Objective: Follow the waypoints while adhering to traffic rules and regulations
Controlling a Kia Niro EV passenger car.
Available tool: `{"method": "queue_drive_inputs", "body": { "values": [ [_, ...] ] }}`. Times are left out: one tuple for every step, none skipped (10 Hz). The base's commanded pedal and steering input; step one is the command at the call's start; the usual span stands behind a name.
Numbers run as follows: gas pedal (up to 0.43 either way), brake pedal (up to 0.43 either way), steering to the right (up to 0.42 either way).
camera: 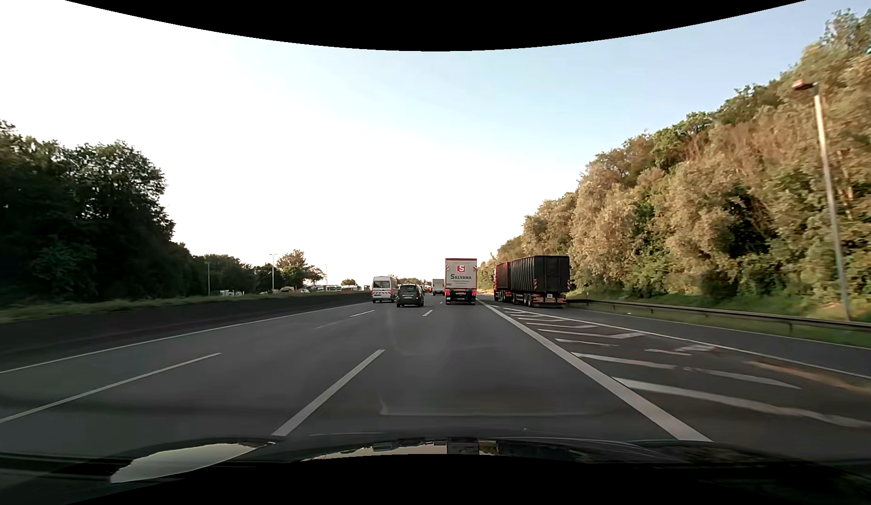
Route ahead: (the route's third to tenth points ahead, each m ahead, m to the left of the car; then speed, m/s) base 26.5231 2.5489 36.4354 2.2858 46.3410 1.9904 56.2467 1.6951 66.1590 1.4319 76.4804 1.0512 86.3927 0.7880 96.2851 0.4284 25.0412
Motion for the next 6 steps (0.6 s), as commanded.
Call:
{"method": "queue_drive_inputs", "body": {
  "values": [
    [0.260, 0.000, -0.011],
    [0.260, 0.000, -0.011],
    [0.260, 0.000, -0.011],
    [0.260, 0.000, -0.010],
    [0.260, 0.000, -0.009],
    [0.260, 0.000, -0.008]
  ]
}}
